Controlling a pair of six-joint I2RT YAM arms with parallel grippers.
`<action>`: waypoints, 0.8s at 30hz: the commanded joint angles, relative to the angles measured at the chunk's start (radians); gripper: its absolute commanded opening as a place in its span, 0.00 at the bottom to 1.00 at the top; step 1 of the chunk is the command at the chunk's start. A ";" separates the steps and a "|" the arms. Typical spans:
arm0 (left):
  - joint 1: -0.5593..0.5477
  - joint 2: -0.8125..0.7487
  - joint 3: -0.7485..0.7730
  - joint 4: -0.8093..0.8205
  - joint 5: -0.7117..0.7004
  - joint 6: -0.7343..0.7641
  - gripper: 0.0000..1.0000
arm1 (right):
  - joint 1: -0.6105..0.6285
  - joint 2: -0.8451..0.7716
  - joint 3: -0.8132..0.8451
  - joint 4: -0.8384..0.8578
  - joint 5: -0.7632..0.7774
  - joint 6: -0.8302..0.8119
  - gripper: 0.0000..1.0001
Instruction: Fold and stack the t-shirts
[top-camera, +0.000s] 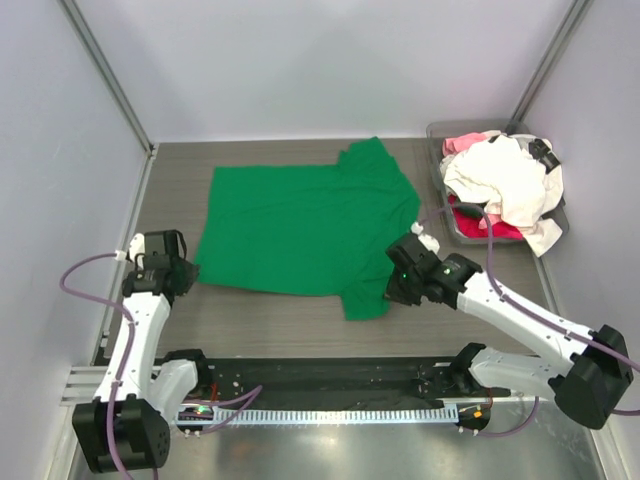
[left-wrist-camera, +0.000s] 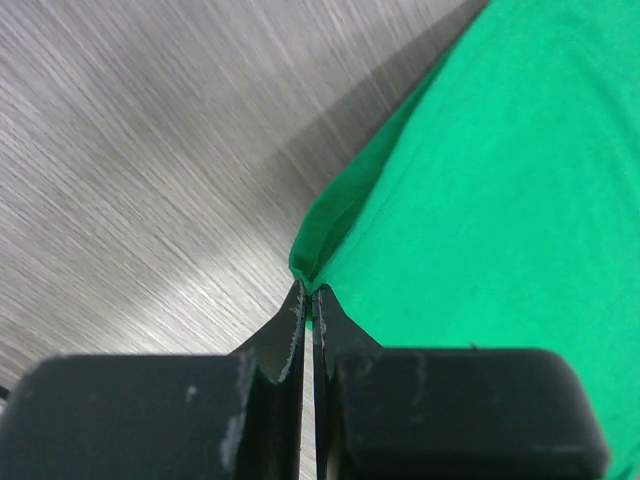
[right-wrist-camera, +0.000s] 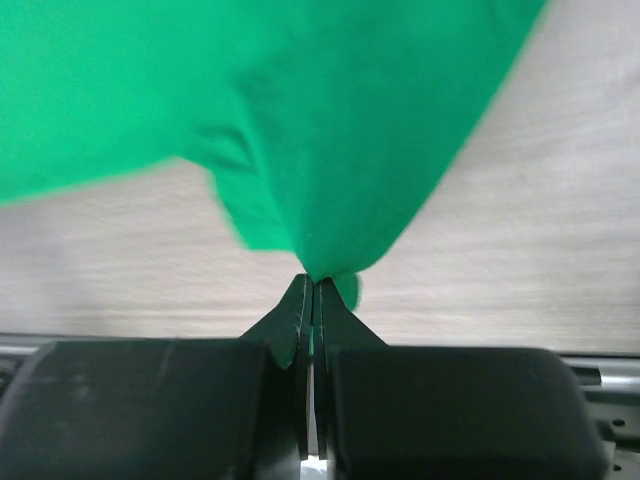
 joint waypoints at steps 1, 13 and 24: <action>0.004 0.050 0.083 -0.029 0.010 0.010 0.00 | -0.005 0.075 0.161 -0.065 0.120 -0.051 0.01; 0.002 0.323 0.270 0.040 0.042 0.036 0.00 | -0.201 0.421 0.572 -0.077 0.144 -0.261 0.01; 0.004 0.619 0.447 0.084 0.036 0.076 0.00 | -0.333 0.711 0.902 -0.105 0.114 -0.389 0.01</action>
